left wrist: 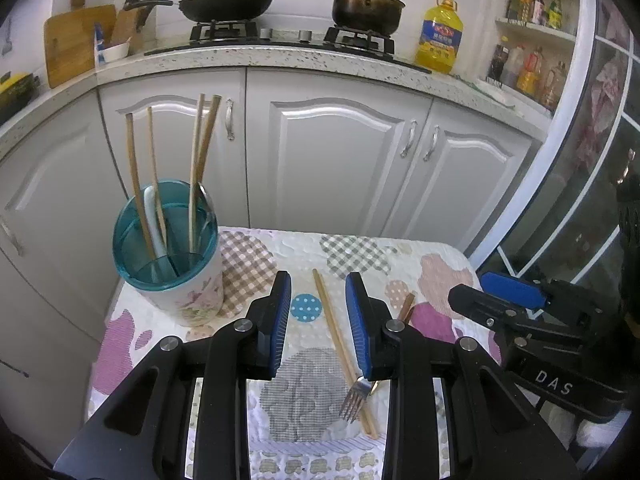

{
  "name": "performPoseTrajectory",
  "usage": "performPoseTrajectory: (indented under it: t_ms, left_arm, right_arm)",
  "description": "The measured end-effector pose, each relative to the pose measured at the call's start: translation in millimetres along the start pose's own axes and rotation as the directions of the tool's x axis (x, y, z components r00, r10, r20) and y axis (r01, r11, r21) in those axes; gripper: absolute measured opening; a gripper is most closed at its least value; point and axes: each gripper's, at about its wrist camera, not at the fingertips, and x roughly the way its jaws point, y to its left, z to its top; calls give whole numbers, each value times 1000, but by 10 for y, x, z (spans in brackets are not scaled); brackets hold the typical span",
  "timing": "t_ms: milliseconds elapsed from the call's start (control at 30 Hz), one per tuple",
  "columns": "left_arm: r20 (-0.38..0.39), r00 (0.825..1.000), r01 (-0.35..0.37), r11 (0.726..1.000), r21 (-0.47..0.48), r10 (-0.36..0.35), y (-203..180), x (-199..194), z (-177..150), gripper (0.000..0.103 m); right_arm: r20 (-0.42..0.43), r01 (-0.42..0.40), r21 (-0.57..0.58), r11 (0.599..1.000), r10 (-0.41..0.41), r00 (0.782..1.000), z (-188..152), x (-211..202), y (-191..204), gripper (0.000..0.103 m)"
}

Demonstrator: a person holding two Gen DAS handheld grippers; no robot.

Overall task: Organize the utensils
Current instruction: 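Withdraw both grippers from the cup back over the quilt, then move both grippers down toward the remaining chopsticks and utensils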

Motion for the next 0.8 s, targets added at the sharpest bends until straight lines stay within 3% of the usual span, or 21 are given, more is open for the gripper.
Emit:
performPoseTrajectory:
  t_ms: [400, 633, 800]
  left_arm:
    - [-77, 997, 30, 1000, -9, -30, 36, 245, -90, 27]
    - [-169, 985, 23, 999, -40, -29, 238, 534, -273, 27]
    - [-220, 975, 19, 999, -51, -30, 328, 698, -373, 27]
  right_arm:
    - [-76, 26, 47, 999, -22, 997, -141, 234, -286, 43]
    - [-218, 53, 151, 987, -19, 976, -465, 767, -699, 43]
    - [-268, 58, 162, 985, -13, 963, -528, 1083, -793, 38]
